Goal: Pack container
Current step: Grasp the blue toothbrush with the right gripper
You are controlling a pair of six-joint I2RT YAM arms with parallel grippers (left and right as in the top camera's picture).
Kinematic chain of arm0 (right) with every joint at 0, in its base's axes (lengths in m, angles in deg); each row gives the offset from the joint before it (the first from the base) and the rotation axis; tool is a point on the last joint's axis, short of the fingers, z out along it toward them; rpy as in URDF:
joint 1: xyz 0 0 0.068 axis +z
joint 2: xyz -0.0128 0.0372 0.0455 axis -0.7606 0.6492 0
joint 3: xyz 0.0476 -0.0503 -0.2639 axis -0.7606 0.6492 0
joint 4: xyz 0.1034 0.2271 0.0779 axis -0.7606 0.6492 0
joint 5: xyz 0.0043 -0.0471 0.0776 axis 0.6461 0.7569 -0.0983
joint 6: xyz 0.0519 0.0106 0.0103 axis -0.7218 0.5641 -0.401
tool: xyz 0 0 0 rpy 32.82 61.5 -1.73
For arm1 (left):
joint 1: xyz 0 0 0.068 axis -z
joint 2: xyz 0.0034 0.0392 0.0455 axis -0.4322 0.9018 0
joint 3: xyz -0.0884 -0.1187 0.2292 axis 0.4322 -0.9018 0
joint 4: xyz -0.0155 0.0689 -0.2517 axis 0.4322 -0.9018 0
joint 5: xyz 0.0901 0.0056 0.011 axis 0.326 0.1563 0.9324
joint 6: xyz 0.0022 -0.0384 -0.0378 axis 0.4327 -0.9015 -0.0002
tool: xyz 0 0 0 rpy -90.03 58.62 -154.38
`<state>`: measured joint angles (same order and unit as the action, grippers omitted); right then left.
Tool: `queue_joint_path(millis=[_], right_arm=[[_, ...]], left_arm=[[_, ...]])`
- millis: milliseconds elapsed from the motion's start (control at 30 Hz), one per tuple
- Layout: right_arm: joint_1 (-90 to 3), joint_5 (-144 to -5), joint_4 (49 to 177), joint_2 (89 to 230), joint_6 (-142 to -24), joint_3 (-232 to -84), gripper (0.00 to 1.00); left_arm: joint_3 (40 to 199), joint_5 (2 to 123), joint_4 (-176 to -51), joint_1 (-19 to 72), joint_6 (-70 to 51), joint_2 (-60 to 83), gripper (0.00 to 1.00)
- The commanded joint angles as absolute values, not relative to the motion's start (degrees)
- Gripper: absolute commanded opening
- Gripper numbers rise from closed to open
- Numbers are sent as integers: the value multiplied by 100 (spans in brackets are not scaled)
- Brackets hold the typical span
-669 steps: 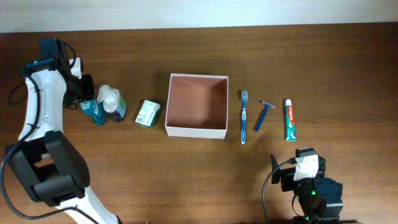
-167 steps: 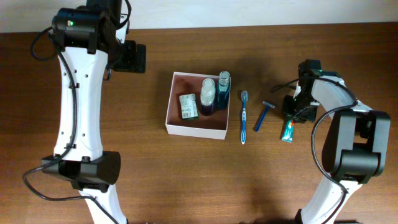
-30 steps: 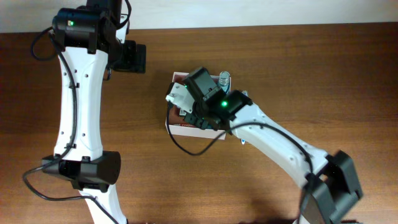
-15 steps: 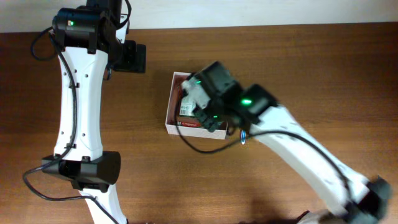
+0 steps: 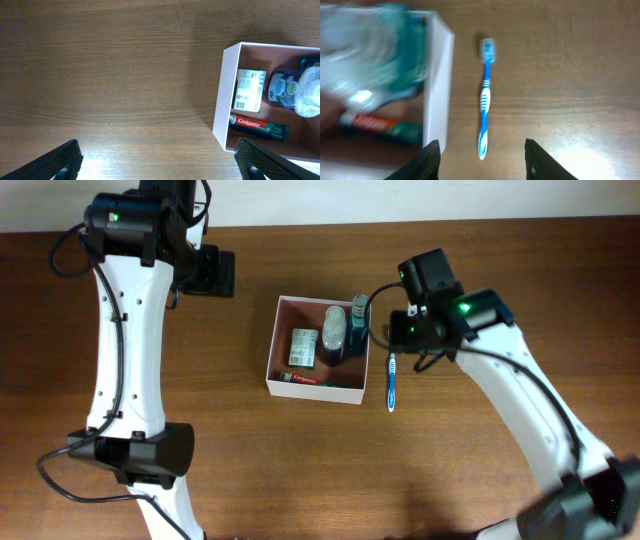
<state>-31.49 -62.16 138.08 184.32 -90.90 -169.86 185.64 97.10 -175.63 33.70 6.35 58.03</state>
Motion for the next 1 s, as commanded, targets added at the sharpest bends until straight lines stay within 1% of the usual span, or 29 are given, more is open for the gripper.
queue_joint_path(millis=[0,100,167,367,500,567,667,733,800,867,900,967], right_arm=[[-3447,-6319,13591,19127,-9648,-16785,49],[-3530,-6581,13174,19757,-9626,-16785,49],[-3530,-6749,12975,20183,-9628,-16785,45],[-3536,-6754,12868,20624,-9626,-16785,44],[-3541,-6758,12923,20788,-9626,-16783,37],[-3541,-6754,12940,20847,-9626,-16778,30],[-3541,-6752,12986,20865,-9626,-16774,24],[-3541,-6752,13019,20869,-9626,-16772,25],[-3541,-6749,13014,20882,-9626,-16767,29],[-3541,-6752,12979,20928,-9624,-16761,28],[-3543,-6752,12977,20968,-9626,-16761,24],[-3565,-6752,13025,21007,-9626,-16759,13]], left_arm=[[18621,9752,-17568,3357,724,5748,99],[18621,9752,-17568,3357,724,5748,100],[18621,9752,-17568,3357,724,5748,100],[18621,9752,-17568,3359,724,5748,99],[18621,9752,-17568,3359,724,5748,99],[18621,9752,-17568,3357,724,5748,100],[18621,9752,-17568,3359,724,5748,99],[18621,9752,-17568,3359,724,5748,99],[18621,9752,-17568,3357,724,5748,99],[18621,9752,-17568,3357,724,5748,99],[18621,9752,-17568,3359,724,5748,99],[18621,9752,-17568,3357,724,5748,99]])
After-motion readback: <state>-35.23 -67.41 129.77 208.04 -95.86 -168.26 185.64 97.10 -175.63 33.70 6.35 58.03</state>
